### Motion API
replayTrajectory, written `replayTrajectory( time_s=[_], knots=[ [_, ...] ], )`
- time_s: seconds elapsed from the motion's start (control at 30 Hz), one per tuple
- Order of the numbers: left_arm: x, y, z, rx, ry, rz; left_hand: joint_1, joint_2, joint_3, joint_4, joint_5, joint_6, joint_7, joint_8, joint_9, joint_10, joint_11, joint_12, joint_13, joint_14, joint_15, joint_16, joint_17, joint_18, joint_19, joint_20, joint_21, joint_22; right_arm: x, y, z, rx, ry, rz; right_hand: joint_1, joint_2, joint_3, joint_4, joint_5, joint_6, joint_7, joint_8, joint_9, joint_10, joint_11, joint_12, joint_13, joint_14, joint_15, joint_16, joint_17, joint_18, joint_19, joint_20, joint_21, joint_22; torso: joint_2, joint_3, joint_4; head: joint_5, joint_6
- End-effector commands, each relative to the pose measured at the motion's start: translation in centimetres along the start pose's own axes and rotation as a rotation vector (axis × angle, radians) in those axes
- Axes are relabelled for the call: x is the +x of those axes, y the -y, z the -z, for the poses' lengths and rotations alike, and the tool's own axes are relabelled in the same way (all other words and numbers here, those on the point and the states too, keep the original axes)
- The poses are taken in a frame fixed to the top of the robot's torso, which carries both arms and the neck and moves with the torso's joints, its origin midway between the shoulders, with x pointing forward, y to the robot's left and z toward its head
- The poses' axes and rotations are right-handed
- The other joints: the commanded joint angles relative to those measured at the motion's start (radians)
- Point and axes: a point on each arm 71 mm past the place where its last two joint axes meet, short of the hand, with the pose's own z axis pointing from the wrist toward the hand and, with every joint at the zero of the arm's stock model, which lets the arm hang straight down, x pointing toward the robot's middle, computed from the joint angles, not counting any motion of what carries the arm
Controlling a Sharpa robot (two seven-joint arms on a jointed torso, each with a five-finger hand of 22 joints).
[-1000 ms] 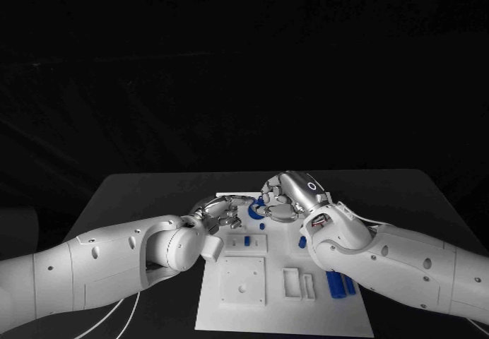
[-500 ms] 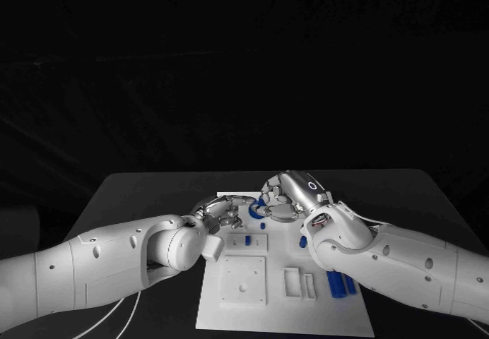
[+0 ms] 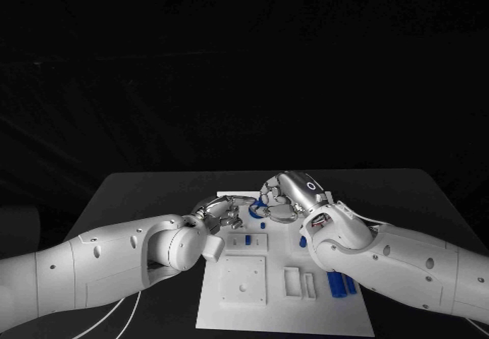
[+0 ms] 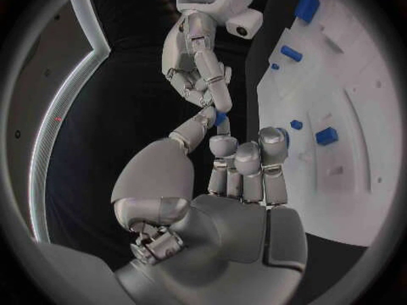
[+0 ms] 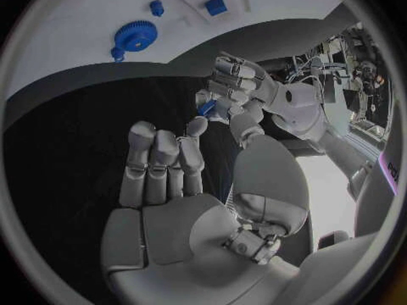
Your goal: Assemble the parts on the task board
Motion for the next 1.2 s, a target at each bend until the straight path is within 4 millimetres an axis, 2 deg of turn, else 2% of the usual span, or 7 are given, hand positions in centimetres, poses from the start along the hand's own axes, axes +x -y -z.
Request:
replayTrajectory(
  time_s=[0.03, 0.6, 1.2],
  knots=[
    [0.24, 0.05, 0.0, 0.009, -0.008, -0.008, -0.004, 0.006, 0.002, 0.007, -0.004, 0.065, 0.016, 0.02, 0.23, 0.009, -0.001, -0.004, 0.001, 0.003, -0.012, -0.004, 0.001, 0.015, 0.008, -0.101, -0.003, -0.002, 0.1, -0.08, -0.03, -0.004, -0.017, 0.002, 0.006, -0.001, 0.001, -0.007, -0.004, 0.0, 0.006, -0.006, 0.027, -0.004, 0.005, -0.002, 0.002, 0.002, 0.003, -0.005, 0.002, 0.015, -0.005, 0.004, 0.003, -0.001, 0.0, -0.0001, 0.0005, 0.0, 0.0],
    [0.37, 0.04, 0.0, 0.008, -0.016, -0.007, -0.002, 0.007, 0.005, 0.007, 0.012, 0.07, 0.015, 0.018, 0.237, 0.013, -0.003, -0.007, 0.003, 0.006, -0.014, -0.005, 0.002, 0.015, 0.009, -0.103, -0.003, -0.002, 0.31, 0.02, -0.1, 0.002, -0.037, 0.016, 0.008, -0.002, -0.005, -0.021, -0.036, 0.004, 0.005, -0.005, 0.027, 0.002, 0.005, 0.007, 0.018, 0.003, 0.003, -0.004, 0.005, 0.015, -0.007, 0.004, 0.006, -0.002, 0.0, 0.0002, 0.0007, 0.0, -0.003],
    [0.5, 0.03, 0.02, 0.008, -0.028, -0.004, -0.001, 0.006, 0.007, 0.006, 0.021, 0.072, 0.014, 0.017, 0.241, 0.014, -0.004, -0.009, 0.003, 0.006, -0.015, -0.006, 0.003, 0.015, 0.01, -0.103, -0.003, -0.002, 0.14, 0.47, -0.08, 0.013, -0.02, 0.029, 0.009, 0.006, 0.002, -0.016, -0.043, 0.007, 0.004, -0.003, 0.027, 0.007, 0.004, 0.011, 0.025, 0.005, 0.003, -0.004, 0.006, 0.015, -0.004, 0.003, 0.007, -0.004, 0.0, 0.0002, 0.0007, 0.001, -0.005]
  ],
)
